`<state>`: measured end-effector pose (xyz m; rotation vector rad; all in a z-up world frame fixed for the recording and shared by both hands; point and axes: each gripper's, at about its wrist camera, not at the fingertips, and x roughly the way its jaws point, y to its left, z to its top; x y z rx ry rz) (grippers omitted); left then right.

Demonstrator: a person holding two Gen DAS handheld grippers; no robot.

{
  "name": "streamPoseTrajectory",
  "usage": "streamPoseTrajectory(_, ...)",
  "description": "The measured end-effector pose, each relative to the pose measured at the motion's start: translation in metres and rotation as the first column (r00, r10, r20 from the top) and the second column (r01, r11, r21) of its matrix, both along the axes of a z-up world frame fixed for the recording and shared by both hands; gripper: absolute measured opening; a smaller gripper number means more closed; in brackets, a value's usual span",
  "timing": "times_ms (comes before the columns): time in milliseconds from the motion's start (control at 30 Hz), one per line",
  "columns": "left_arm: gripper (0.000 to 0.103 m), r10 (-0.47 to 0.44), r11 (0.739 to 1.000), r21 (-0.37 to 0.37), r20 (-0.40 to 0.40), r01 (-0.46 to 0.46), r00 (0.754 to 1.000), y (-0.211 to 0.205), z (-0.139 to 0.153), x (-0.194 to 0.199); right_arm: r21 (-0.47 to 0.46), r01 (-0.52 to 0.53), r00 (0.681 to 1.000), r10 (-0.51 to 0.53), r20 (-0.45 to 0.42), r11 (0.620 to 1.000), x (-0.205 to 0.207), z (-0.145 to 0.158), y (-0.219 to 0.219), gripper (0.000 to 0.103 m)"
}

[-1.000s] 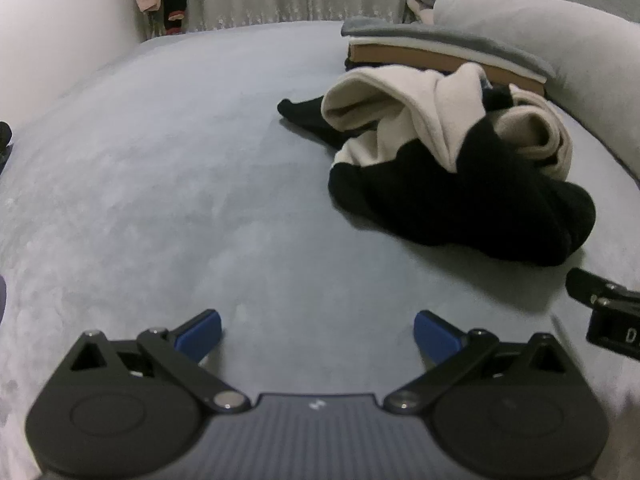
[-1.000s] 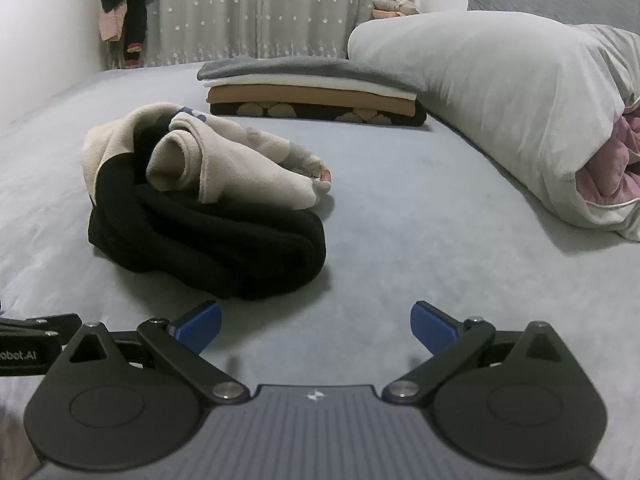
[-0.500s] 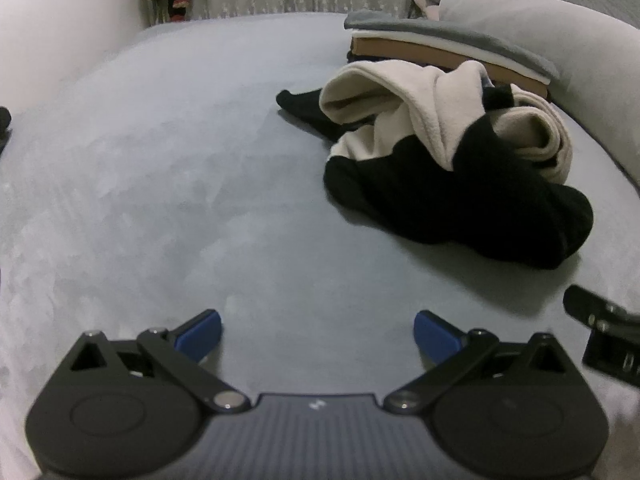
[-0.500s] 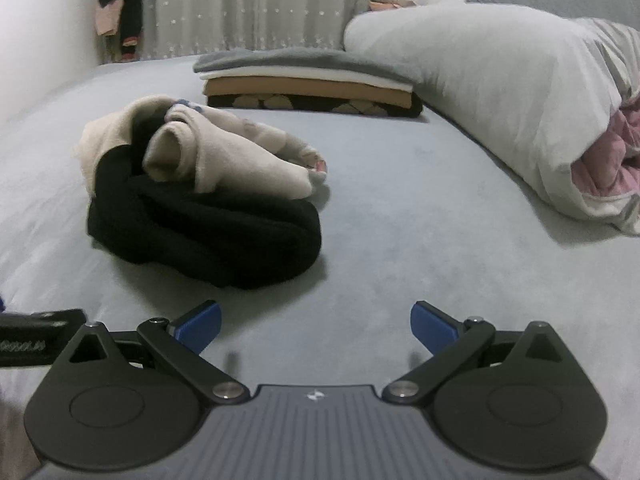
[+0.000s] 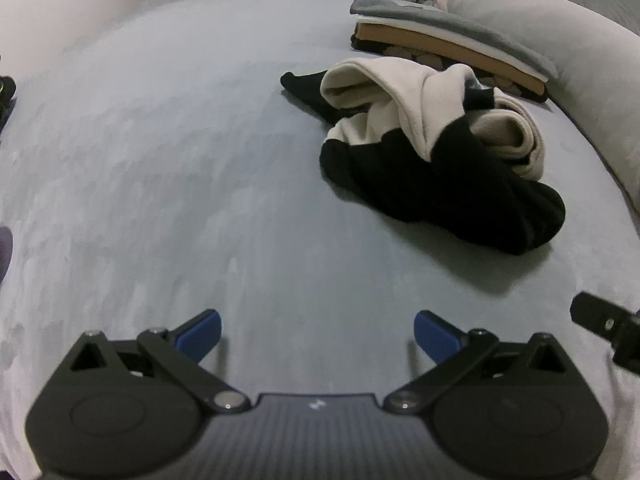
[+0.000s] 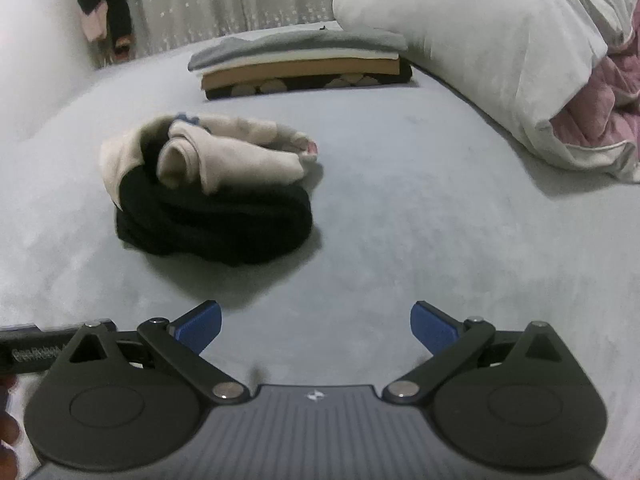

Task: Fold clothes
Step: 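Move both grippers toward the crumpled black-and-cream shirt on the bed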

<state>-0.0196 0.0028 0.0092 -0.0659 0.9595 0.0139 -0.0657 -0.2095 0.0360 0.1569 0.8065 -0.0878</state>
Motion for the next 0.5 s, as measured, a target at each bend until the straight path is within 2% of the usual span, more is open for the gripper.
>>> streamPoseTrajectory(367,0.103,-0.042,0.999,-0.005,-0.01,0.042,0.999,-0.001,0.012,0.008,-0.075,-0.001,0.999,0.004,0.046,0.997,0.006,0.029,0.003,0.103)
streamPoseTrajectory(500,0.103,-0.058,0.998,0.008,0.002,0.058,0.998,-0.003,0.018,0.012,-0.1,-0.043,0.998,0.047,0.036,0.994,0.016,0.033,0.005,0.103)
